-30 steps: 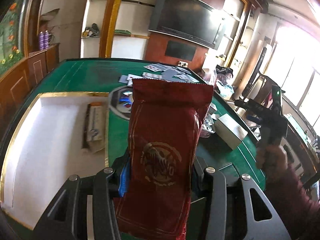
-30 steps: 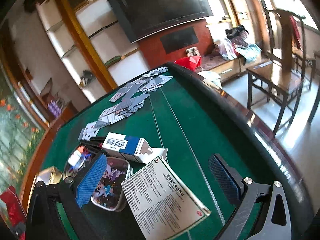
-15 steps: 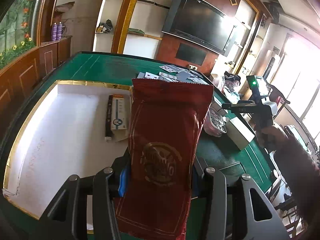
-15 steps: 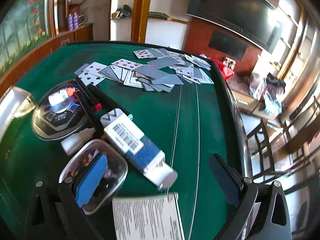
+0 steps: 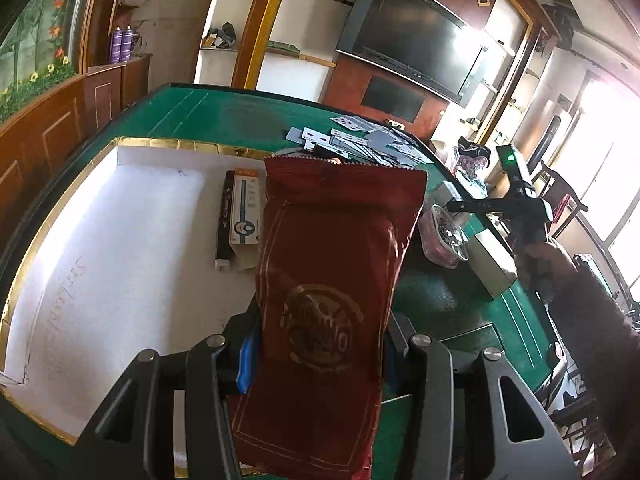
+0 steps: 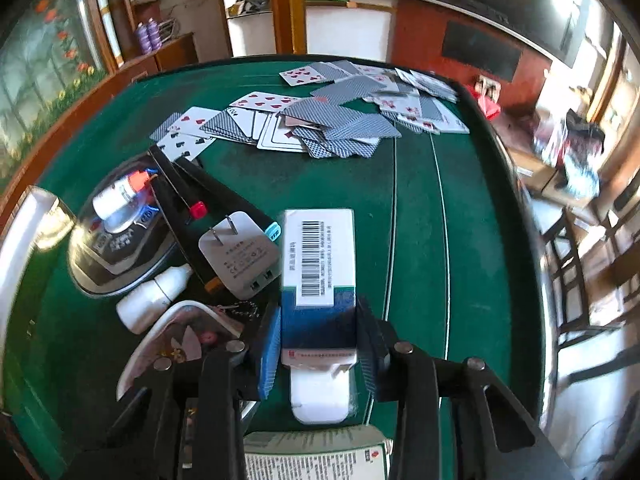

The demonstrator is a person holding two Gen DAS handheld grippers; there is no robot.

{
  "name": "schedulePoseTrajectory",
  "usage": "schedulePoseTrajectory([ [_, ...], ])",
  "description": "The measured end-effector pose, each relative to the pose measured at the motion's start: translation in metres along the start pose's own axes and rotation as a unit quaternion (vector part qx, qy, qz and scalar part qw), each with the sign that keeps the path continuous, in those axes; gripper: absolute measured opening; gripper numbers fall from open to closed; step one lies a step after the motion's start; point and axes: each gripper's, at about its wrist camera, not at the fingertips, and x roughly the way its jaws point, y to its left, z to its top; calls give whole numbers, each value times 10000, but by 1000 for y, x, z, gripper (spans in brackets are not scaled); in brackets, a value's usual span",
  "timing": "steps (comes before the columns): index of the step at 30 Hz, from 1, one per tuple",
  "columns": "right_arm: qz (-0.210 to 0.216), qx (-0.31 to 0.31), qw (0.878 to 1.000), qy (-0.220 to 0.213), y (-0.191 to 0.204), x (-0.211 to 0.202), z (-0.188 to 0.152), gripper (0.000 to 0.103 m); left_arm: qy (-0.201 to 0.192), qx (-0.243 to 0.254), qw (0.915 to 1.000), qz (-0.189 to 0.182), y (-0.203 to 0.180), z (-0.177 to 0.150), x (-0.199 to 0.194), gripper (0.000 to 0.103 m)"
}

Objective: Organize objects
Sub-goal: 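Carry the red pouch toward the tray with the left gripper while the right grasps the white-blue box, then lower the red pouch into the tray with the left gripper while the right places the white-blue box there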

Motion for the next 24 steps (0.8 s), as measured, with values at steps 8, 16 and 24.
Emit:
schedulePoseTrajectory([
  [8,307,580,9975,-274,-11,-33,-1,36,-61,-65,10000,18,0,-2,-9,47],
  [16,1275,568,9886,-562,42,-98,-4,37,-217,-110,9991,336,21,19,-48,47],
  [24,2818,669,9569,-206,153,-99,11,37,-134,-104,9946,1021,64,65,-58,47],
])
